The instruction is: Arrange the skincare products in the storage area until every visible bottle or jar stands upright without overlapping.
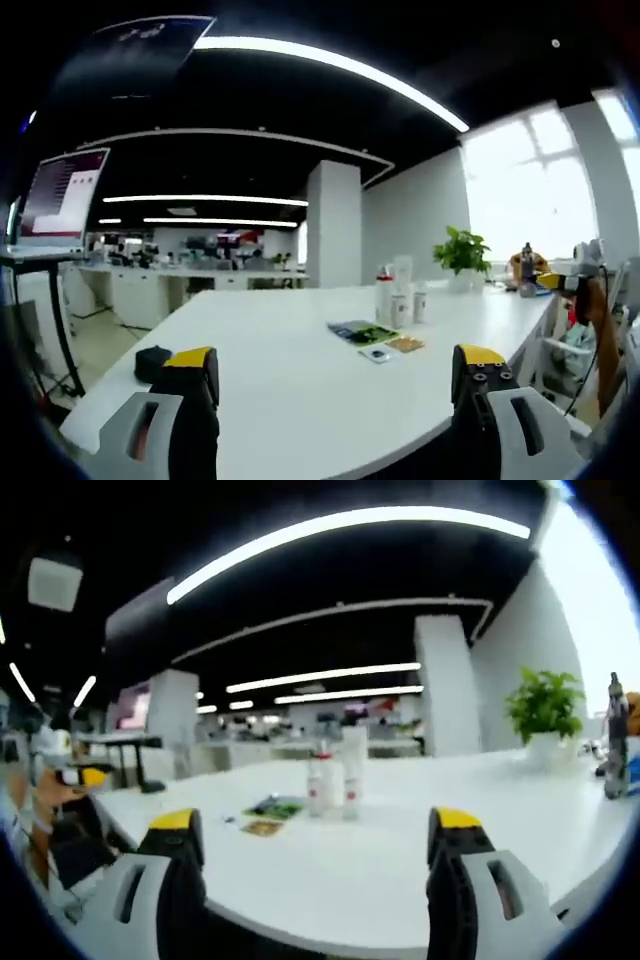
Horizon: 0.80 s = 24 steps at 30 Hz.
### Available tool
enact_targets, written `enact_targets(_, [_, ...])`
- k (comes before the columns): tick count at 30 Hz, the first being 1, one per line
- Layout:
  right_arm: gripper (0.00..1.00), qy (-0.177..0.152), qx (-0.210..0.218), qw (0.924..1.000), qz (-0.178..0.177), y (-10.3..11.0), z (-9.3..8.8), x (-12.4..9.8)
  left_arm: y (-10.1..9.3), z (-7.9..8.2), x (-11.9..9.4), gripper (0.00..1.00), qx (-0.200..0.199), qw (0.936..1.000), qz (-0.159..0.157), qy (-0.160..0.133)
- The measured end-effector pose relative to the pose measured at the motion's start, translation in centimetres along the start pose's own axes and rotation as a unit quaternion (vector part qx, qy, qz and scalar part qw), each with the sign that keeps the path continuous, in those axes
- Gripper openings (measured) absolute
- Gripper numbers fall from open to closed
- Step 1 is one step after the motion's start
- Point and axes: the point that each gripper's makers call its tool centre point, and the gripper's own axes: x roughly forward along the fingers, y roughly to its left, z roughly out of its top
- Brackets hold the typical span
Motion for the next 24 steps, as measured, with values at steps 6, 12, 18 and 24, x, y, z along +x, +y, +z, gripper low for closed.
enact_targets(6, [0.91, 0.055, -0.053, 0.9971, 0.003, 0.0, -2.7, 0.9, 0.6, -1.1, 0.4, 0.99, 0.005, 0.9997, 0.01, 0.024])
enact_targets(12, [0.96, 0.048, -0.015, 0.9987, 0.01, 0.0, -3.1, 1.7, 0.9, -1.2, 0.8, 0.99, 0.002, 0.9997, 0.015, 0.017])
enact_targets(18, [0.98, 0.031, 0.007, 0.9994, -0.017, -1.2, -2.6, 1.6, 1.3, -1.8, 0.9, 0.99, -0.007, 0.9993, 0.0, 0.036])
enact_targets(24, [0.98, 0.037, -0.003, 0.999, -0.025, -1.9, -2.7, 1.1, 1.3, -1.4, 0.6, 0.99, -0.004, 0.9997, -0.005, 0.025])
